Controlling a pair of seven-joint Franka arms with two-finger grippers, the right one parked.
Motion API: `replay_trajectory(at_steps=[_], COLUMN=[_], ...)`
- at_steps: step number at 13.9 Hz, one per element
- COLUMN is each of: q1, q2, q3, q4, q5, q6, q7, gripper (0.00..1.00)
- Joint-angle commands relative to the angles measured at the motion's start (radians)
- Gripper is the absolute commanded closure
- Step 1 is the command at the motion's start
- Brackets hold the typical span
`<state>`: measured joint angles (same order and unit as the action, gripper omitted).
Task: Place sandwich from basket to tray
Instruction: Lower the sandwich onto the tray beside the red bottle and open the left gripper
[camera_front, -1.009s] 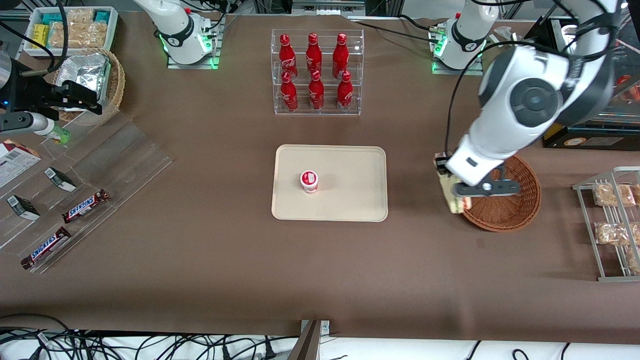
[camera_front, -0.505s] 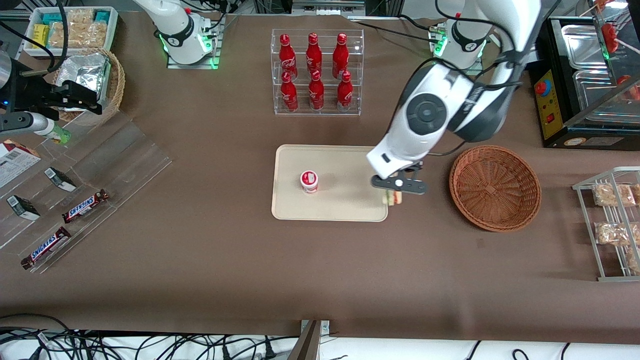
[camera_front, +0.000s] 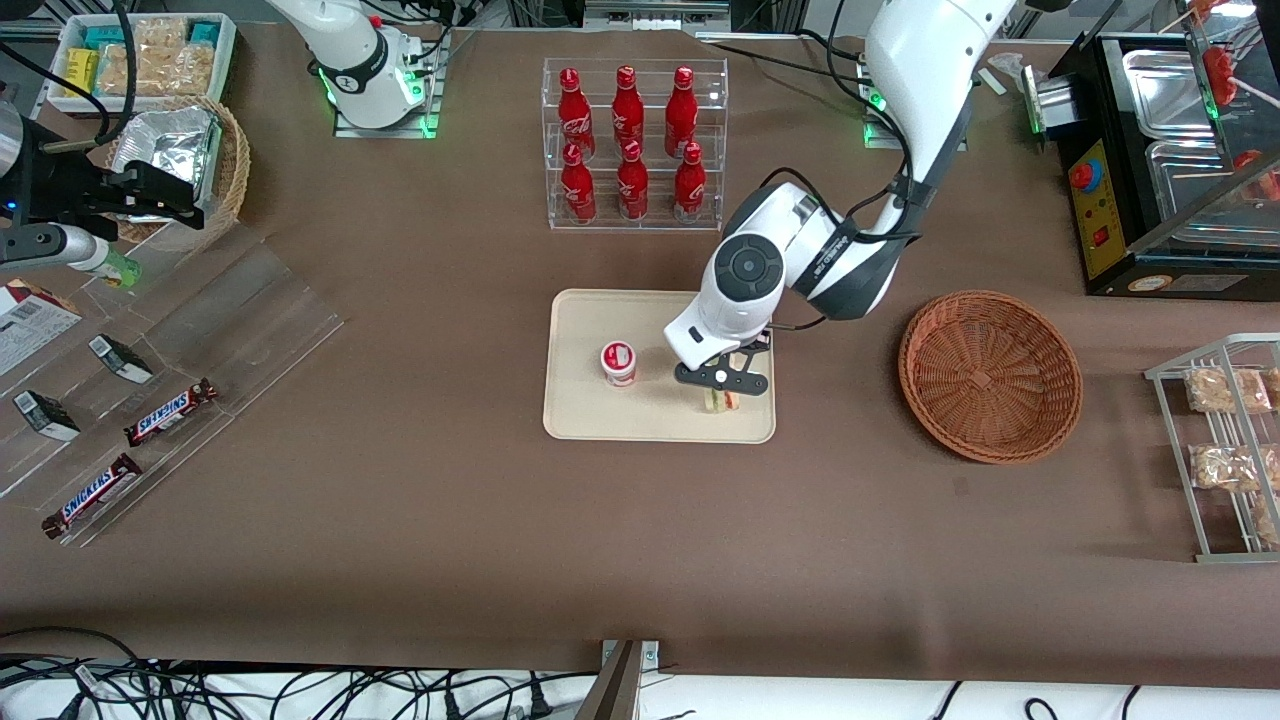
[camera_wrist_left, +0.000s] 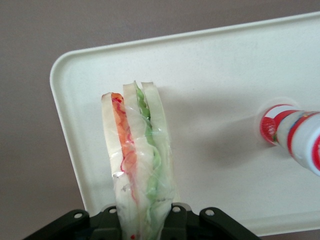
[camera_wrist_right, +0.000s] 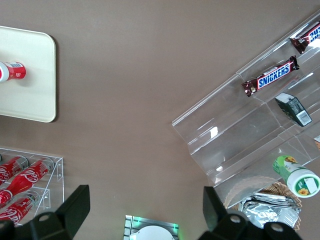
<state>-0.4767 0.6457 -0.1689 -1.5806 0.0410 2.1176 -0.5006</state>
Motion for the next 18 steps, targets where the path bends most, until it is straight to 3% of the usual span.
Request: replay_trajectory(at_steps=[1,8,9,11,12,13,15,18], q1=[-0.02,-0.022,-0.022,-0.022,-0.02,-0.019,-0.008,0.058], q2=[0.02,0.054,0.054,0.054,0.054,0.051,0.022,-0.119], q3=[0.014,0.012,0.012,0.012,0.012,0.012,0.014,0.022], q4=[0.007,-0.003,-0.003,-0.003,-0.001,-0.001,0.016,0.031], q5=[0.022,0.037,0.037,0.036,0.036,0.036,0.033,0.019], q6=[0.019,0.021,0.021,0.021,0.021,0.019,0.001,-0.062], q7=[-0.009,0.007,0.007,-0.004,-0.004,-0.004,-0.016,-0.035], gripper=[1.0,1.0,0.93,0.47,0.16,0.0,0.0,0.0])
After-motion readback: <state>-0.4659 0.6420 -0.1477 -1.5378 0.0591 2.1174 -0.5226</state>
